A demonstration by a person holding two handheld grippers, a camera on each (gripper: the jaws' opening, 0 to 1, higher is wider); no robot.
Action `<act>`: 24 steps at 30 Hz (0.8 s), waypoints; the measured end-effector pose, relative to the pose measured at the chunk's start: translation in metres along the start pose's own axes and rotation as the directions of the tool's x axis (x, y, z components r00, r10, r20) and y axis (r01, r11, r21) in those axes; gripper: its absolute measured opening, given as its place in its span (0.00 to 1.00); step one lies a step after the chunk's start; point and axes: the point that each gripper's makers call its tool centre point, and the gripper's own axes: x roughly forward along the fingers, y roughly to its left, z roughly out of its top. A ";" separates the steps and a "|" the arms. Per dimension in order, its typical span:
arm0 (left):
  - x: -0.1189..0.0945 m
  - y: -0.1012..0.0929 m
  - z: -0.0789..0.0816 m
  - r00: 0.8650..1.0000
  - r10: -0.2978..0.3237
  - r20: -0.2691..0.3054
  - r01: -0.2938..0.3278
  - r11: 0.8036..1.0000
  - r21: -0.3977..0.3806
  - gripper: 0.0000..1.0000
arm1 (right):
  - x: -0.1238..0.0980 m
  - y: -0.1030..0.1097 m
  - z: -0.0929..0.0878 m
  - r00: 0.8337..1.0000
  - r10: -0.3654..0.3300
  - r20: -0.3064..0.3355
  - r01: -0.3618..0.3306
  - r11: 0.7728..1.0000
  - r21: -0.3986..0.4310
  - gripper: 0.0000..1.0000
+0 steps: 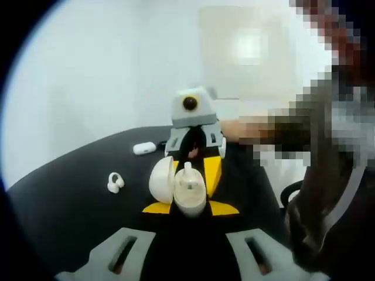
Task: Pick up three earphones and place each one into its charging case using tactile feedback, ensure that each earphone is properly inserted and securely positioned inside the case.
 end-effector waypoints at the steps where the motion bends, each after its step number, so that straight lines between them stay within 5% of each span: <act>1: 0.000 0.000 0.000 1.000 0.001 -0.001 -0.001 1.000 -0.001 0.19 | 0.000 0.002 0.000 1.000 0.000 0.001 0.000 1.000 -0.001 0.23; 8: -0.007 -0.005 0.001 1.000 -0.022 0.002 0.022 1.000 0.005 0.23 | -0.005 -0.001 -0.001 1.000 -0.026 -0.004 0.026 0.999 -0.026 0.23; 14: -0.040 0.003 0.021 0.995 -0.044 0.091 0.052 0.995 -0.087 0.31 | -0.004 -0.009 -0.001 0.999 -0.034 -0.003 0.034 0.999 -0.028 0.22; 17: -0.062 0.040 0.046 0.983 0.078 0.165 -0.057 0.990 -0.126 0.25 | 0.000 -0.009 -0.001 0.999 -0.042 -0.012 0.041 0.998 -0.045 0.22; 22: -0.054 0.106 0.066 0.962 0.270 0.043 -0.266 0.960 -0.085 0.11 | 0.005 -0.012 -0.006 0.998 -0.050 -0.040 0.047 0.996 -0.078 0.22; 24: -0.033 0.118 0.064 0.968 0.247 -0.043 -0.247 0.969 -0.003 0.12 | 0.005 -0.013 -0.005 0.998 -0.056 -0.040 0.052 0.995 -0.089 0.22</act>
